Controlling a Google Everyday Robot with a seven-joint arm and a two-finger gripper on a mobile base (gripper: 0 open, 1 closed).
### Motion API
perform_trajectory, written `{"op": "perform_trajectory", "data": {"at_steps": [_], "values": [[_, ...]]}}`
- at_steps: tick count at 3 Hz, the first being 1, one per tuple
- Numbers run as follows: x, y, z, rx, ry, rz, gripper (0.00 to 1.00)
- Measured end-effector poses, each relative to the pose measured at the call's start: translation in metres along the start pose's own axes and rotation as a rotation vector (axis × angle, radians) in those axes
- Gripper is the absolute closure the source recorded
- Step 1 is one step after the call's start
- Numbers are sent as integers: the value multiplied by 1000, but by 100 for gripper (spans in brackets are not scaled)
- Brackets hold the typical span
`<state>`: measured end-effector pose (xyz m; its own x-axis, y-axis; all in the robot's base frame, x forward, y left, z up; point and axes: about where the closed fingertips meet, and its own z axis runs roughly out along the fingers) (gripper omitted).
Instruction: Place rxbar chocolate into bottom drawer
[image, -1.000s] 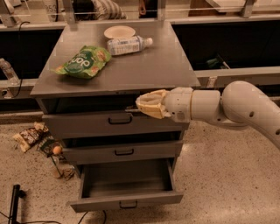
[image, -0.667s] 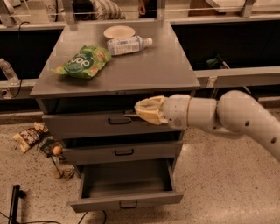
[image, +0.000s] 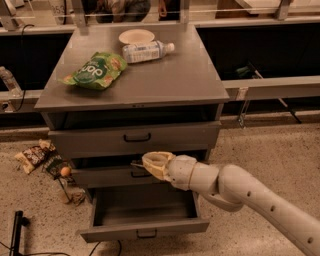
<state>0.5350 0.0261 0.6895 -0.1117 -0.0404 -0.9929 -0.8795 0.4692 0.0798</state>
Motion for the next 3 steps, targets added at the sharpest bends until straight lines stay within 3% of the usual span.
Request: {"op": "perform_trajectory", "data": {"at_steps": [2,3], "values": [[116,5,19,-9,87,90,98],[108,6,21,-14,79,83,74]]}}
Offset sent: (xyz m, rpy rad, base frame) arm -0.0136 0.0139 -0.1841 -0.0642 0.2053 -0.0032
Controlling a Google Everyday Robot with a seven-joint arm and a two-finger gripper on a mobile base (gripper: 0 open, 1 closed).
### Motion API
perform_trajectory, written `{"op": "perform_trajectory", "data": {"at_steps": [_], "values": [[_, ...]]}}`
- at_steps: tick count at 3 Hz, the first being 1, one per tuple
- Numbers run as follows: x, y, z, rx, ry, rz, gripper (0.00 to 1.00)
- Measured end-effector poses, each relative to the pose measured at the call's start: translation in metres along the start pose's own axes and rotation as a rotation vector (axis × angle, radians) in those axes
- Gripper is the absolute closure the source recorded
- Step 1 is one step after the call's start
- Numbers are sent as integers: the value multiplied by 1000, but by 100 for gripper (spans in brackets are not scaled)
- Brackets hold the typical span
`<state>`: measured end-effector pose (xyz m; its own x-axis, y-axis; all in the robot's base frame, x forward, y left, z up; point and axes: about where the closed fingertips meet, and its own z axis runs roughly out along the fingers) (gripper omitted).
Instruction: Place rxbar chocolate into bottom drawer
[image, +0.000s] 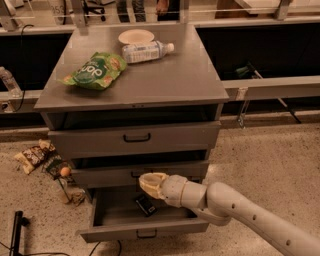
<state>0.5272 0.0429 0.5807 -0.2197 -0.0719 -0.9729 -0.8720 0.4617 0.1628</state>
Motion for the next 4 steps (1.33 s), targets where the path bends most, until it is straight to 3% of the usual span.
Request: {"op": "perform_trajectory", "data": {"at_steps": [1,2,3,4], "values": [[0,1,1,-2,0,0,51],[5,0,-10,43,-12,26,45],[-6,-2,-49,156,-14,14,67],[-27,3,-109,313,13,-10,91]]}}
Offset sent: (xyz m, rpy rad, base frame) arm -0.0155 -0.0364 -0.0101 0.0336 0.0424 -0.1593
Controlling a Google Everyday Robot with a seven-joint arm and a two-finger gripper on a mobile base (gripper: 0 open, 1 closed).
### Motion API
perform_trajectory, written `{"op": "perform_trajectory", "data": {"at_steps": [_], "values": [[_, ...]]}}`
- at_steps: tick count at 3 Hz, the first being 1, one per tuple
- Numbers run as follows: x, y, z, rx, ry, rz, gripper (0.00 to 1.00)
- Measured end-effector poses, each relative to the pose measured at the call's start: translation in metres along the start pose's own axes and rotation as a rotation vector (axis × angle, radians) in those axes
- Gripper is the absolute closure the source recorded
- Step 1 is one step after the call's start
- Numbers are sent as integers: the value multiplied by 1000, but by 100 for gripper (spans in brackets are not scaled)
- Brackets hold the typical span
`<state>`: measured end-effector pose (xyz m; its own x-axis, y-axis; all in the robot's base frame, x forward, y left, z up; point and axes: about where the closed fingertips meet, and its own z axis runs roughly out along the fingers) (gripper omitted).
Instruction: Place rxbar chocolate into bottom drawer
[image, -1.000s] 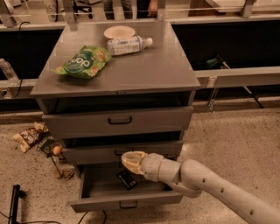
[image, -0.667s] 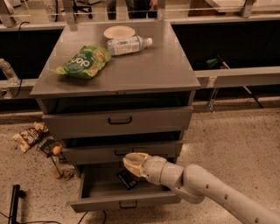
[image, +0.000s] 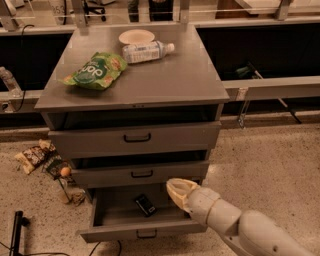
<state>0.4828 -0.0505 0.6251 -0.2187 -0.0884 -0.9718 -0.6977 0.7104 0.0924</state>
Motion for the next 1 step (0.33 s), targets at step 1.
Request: {"op": "perform_trajectory", "data": {"at_steps": [1], "values": [[-24,6,-57,171,39,-95,100]]}}
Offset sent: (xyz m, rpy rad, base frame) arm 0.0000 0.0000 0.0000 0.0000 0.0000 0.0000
